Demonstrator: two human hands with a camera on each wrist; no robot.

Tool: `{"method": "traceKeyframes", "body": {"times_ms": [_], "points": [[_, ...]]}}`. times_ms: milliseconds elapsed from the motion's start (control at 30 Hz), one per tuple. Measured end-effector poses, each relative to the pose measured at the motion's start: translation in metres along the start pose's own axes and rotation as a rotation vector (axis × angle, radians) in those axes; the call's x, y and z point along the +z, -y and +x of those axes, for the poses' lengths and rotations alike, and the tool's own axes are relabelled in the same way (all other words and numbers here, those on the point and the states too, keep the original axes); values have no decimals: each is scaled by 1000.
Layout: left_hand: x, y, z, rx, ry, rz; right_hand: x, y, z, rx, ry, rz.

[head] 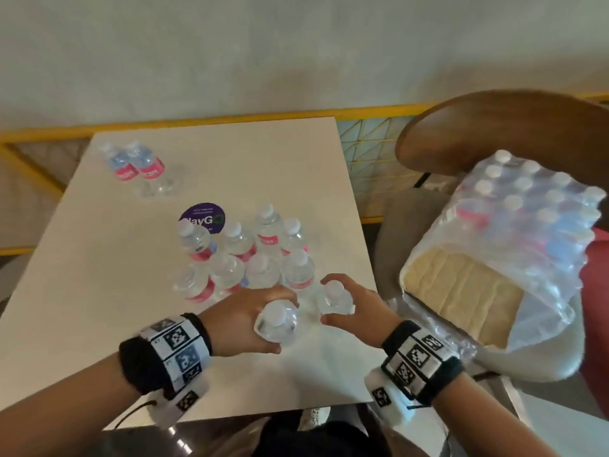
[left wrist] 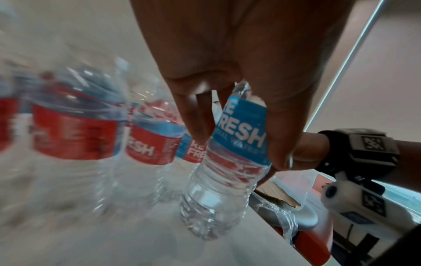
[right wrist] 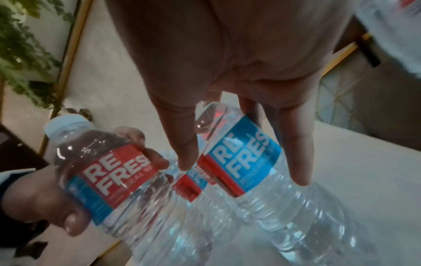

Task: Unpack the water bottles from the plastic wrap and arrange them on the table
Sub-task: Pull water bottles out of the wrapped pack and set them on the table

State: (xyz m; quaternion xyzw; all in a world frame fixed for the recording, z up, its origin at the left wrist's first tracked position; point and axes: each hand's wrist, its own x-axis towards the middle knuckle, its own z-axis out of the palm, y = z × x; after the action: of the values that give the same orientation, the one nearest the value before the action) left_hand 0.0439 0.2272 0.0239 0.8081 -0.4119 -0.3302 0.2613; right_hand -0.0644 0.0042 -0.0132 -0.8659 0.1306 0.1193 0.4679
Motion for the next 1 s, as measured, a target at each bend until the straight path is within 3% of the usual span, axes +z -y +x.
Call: {"method": "traceKeyframes", "body": {"times_ms": [100, 200, 300, 433, 600, 700, 733, 800, 900, 1000], "points": [[1, 29, -28, -92, -56, -89, 13, 13, 9, -37, 78, -12], [8, 54, -43, -181, -202, -206, 26, 24, 17, -46, 89, 6], [20, 65, -44, -251, -338, -248, 38, 29, 20, -62, 77, 0], [27, 64, -35, -300, -419, -282, 40, 23, 16, -37, 96, -74], [9, 69, -47, -398, -227, -170, 32, 20, 12, -18, 107, -68], [-27, 55, -65, -500, 111, 232, 14, 25, 3, 0, 67, -74], [-42, 47, -69, -497, 175, 359, 3, 24, -1, 26, 24, -58], [-68, 25, -68, -407, 154, 502, -23, 17, -9, 96, -79, -23], [-82, -25, -37, -239, 28, 485, -63, -11, -22, 226, -239, -62], [-67, -91, 15, -38, 33, 397, -95, -43, -34, 363, -387, -85]]}}
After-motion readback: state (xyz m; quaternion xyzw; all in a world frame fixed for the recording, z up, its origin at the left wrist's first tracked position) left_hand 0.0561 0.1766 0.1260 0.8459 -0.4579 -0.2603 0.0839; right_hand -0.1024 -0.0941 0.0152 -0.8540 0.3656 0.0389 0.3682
